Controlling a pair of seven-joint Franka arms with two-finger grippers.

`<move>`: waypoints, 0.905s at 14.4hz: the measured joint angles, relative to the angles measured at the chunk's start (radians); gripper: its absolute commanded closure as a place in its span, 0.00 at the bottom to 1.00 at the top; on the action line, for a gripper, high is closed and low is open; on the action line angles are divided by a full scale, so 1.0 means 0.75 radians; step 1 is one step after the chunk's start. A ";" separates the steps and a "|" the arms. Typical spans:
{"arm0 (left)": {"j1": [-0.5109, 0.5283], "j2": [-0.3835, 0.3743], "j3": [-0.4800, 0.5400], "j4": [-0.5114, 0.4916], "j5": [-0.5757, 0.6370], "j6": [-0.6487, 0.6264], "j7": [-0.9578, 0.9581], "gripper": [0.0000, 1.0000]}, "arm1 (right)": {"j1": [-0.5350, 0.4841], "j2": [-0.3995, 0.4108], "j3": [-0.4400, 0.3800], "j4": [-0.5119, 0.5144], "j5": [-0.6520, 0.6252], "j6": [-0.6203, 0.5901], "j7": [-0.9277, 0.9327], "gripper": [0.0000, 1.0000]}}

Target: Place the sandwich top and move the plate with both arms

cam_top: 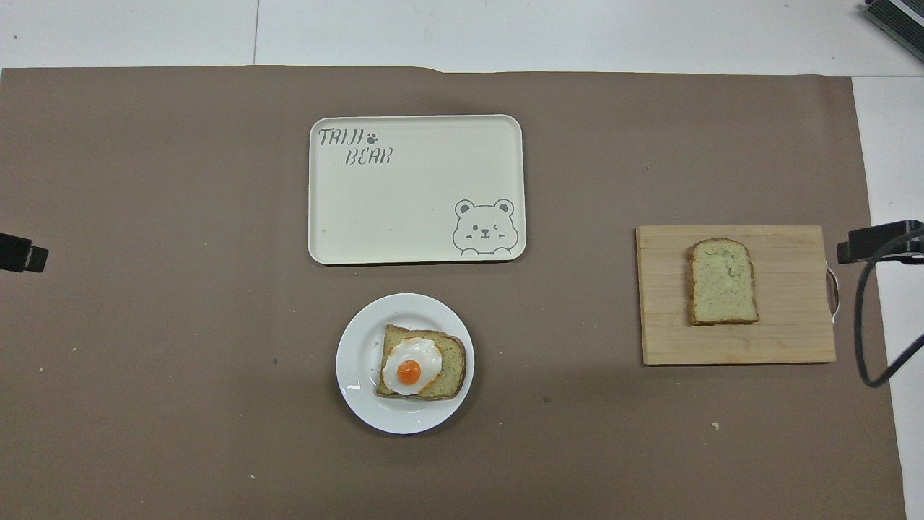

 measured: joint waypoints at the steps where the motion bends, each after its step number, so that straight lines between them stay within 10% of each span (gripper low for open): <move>1: 0.000 0.000 0.001 0.000 0.000 0.000 0.000 0.00 | 0.000 0.000 0.000 0.000 0.000 0.000 0.000 0.00; 13: 0.002 -0.018 0.020 0.001 0.000 -0.010 0.000 0.00 | -0.001 0.000 -0.001 0.000 0.000 0.000 0.000 0.00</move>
